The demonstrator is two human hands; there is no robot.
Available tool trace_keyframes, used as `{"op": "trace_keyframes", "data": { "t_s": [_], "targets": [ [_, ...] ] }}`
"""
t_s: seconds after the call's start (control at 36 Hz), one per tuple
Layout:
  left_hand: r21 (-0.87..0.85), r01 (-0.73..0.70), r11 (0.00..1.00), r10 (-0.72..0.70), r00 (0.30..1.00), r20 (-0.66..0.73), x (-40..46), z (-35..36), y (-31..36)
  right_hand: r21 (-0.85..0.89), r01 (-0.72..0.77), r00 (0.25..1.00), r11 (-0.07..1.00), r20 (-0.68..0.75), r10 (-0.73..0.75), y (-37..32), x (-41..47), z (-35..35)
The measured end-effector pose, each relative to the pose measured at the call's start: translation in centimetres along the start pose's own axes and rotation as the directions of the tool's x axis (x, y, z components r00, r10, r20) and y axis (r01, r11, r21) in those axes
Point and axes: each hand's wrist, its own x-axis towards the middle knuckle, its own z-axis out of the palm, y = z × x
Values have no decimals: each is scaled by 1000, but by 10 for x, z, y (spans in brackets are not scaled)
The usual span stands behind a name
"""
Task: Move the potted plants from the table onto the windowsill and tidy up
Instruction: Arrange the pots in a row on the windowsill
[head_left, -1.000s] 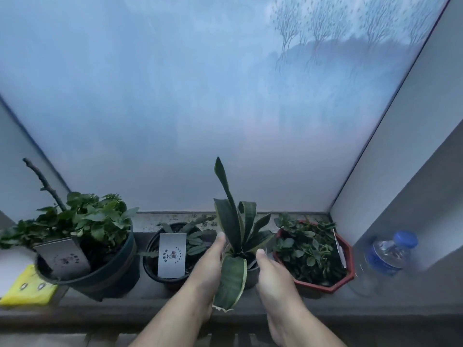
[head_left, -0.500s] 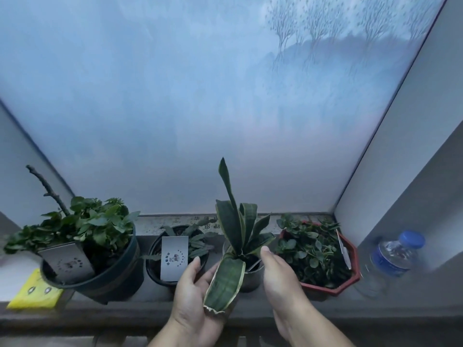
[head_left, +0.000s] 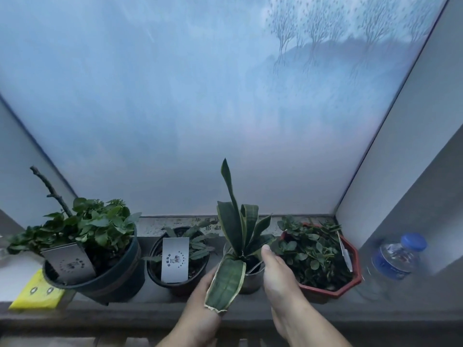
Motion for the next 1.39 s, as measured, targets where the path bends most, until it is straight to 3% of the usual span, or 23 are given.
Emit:
{"op": "trace_keyframes", "data": {
  "t_s": [0.08, 0.14, 0.25, 0.39, 0.47, 0.61, 0.75, 0.92, 1.06, 1.39],
  "targets": [
    [29, -69, 997, 68, 997, 48, -3, 7, 0, 11, 3, 1000, 1000, -7, -3, 3, 3, 1],
    [45, -76, 996, 78, 996, -46, -1, 10, -11, 1, 10, 1000, 1000, -24, -10, 6, 6, 3],
    [273, 56, 960, -2, 981, -195, -4, 15, -1, 13, -19, 1000, 1000, 16, 19, 12, 12, 1],
    [472, 149, 869, -108, 988, -114, 3, 10, 5, -35, -15, 999, 999, 36, 16, 18, 12, -3],
    [345, 178, 922, -147, 982, -116, 11, 6, 11, -69, -49, 998, 996, -44, 46, 23, 16, -8],
    [-19, 129, 992, -130, 967, -218, 6, 21, 17, -109, -26, 995, 994, -96, 16, 22, 17, -1],
    [-60, 106, 993, -117, 967, -226, 9, 25, 15, -112, 9, 992, 994, -121, -22, 22, 13, 2],
    [-90, 121, 989, -134, 979, -155, 17, 23, 20, -77, 48, 998, 996, -40, -51, 26, 7, 4],
    [-119, 65, 991, -92, 965, -247, 12, 32, 16, -28, 9, 995, 1000, -101, -12, 36, 20, -2],
    [-181, 120, 976, -143, 983, -119, 13, 30, 26, 52, -2, 996, 999, -92, 7, 37, 19, 4]
  ]
}}
